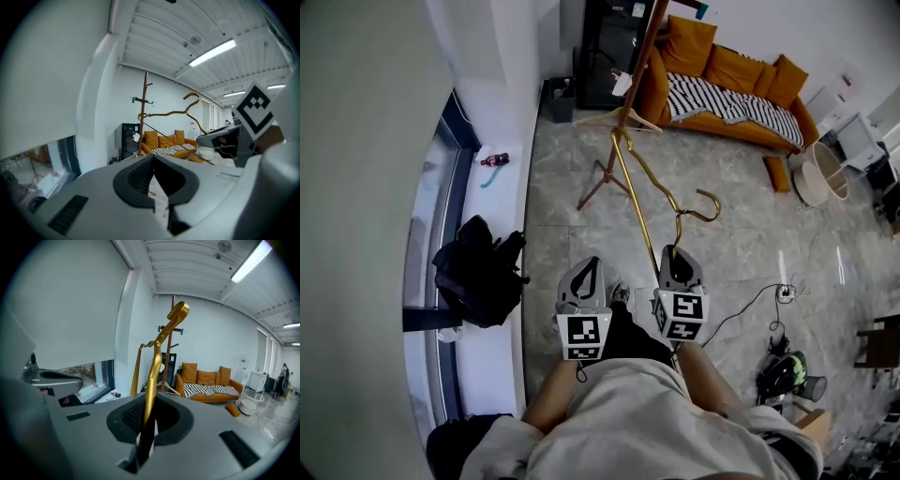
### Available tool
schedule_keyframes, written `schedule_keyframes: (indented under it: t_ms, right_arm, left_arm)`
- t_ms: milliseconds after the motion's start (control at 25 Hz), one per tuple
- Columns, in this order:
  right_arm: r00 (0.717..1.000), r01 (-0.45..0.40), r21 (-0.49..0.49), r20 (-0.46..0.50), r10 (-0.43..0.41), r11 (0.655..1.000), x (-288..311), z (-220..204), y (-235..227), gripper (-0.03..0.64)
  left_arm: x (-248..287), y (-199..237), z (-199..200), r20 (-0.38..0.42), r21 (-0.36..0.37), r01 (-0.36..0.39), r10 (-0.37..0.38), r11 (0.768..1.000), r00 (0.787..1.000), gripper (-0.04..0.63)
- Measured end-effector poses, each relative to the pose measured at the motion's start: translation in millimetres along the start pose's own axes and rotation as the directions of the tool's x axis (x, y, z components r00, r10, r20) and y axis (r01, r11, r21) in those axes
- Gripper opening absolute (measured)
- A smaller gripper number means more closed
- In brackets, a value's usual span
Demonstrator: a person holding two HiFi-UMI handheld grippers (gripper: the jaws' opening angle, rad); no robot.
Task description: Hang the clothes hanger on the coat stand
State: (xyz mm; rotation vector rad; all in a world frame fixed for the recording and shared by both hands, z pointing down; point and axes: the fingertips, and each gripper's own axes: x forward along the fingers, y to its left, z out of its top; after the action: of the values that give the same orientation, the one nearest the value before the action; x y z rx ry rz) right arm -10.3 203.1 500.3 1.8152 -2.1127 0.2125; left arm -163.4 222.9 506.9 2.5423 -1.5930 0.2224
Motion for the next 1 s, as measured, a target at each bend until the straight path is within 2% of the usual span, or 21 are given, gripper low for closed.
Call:
schedule_keyframes:
  t_ms: [200,360,560,720,840,1000]
  right_arm:
    - [0.999,-0.047,0.004,0.007,0.047,0.999,41.7,16.7,7.6,0.005]
    - [0.998,-0.057,0.001,0.017,0.057,0.998,78.0,33.0,-9.5,0.006]
    - [0.995,-0.102,0.037,0.008,0.101,0.994,121.0,45.8,-49.8,0.006]
    - [0.988,-0.149,-0.032,-0.034,0.148,0.988,155.4,52.6,-78.4,0.006]
    - [0.979,-0.204,-0.077,-0.032,0.202,0.976,175.0,58.1,-90.4,0.006]
    - [0.956,-0.292,-0.068,-0.034,0.291,0.954,199.8,60.3,-96.7,0.006]
  left_arm:
    - [26.6,21.9,11.5,-0.015,0.029,-0.011,0.011,1.0,1.0,0.008]
    - [72.7,33.6,20.6,-0.031,0.036,-0.012,0.013,0.999,0.999,0.008]
    - [141.8,7.0,45.1,-0.032,0.088,0.054,-0.052,0.995,0.998,0.008]
    - [191.0,-10.2,64.9,-0.03,0.088,0.092,-0.09,0.992,0.995,0.008]
    - [217.3,-8.4,71.0,-0.055,0.125,0.086,-0.08,0.988,0.995,0.008]
    - [247.3,9.9,72.9,-0.087,0.147,0.049,-0.037,0.988,0.996,0.008]
